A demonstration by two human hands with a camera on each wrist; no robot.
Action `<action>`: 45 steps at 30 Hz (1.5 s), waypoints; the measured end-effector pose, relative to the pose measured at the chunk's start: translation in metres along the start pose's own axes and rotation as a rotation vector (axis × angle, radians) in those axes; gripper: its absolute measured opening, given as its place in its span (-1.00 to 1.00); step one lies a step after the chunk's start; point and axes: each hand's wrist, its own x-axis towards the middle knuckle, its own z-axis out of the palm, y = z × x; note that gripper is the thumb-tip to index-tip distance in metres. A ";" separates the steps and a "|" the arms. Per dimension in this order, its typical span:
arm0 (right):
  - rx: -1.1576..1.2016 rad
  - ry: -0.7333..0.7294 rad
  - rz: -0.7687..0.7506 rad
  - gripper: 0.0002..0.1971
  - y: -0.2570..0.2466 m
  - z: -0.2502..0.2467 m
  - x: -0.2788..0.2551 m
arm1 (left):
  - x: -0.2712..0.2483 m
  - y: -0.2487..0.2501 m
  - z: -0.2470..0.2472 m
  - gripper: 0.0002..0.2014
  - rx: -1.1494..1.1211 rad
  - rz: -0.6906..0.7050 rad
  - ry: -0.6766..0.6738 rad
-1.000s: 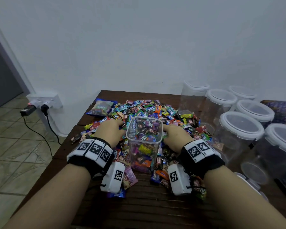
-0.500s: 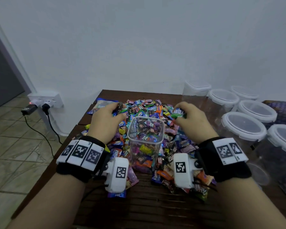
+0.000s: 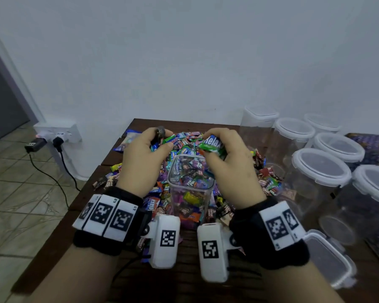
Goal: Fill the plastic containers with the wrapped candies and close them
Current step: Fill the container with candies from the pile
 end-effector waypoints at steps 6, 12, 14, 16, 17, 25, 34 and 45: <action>-0.075 -0.016 -0.067 -0.67 0.011 0.013 -0.009 | -0.003 0.000 -0.001 -0.81 -0.008 -0.002 -0.001; -0.193 -0.043 -0.139 -0.62 0.017 0.018 -0.009 | -0.003 -0.002 0.001 -0.83 -0.025 -0.035 -0.009; -0.225 -0.055 -0.137 -0.59 0.018 0.021 -0.010 | -0.003 -0.003 0.002 -0.84 -0.027 -0.041 -0.010; -0.250 -0.051 -0.144 -0.58 0.018 0.024 -0.010 | -0.004 -0.003 0.002 -0.84 -0.026 -0.041 -0.009; -0.260 -0.044 -0.149 -0.58 0.018 0.025 -0.010 | -0.004 -0.003 0.002 -0.84 -0.028 -0.043 -0.009; -0.309 -0.022 -0.216 -0.67 0.015 0.028 -0.009 | -0.005 -0.003 0.000 -0.83 -0.047 -0.042 0.002; 0.039 0.160 -0.042 -0.54 0.018 0.025 -0.016 | -0.002 -0.003 0.000 -0.77 -0.058 0.012 0.001; 0.389 -0.170 0.287 -0.06 0.035 0.029 -0.045 | 0.012 0.017 0.012 -0.76 -0.215 0.051 -0.008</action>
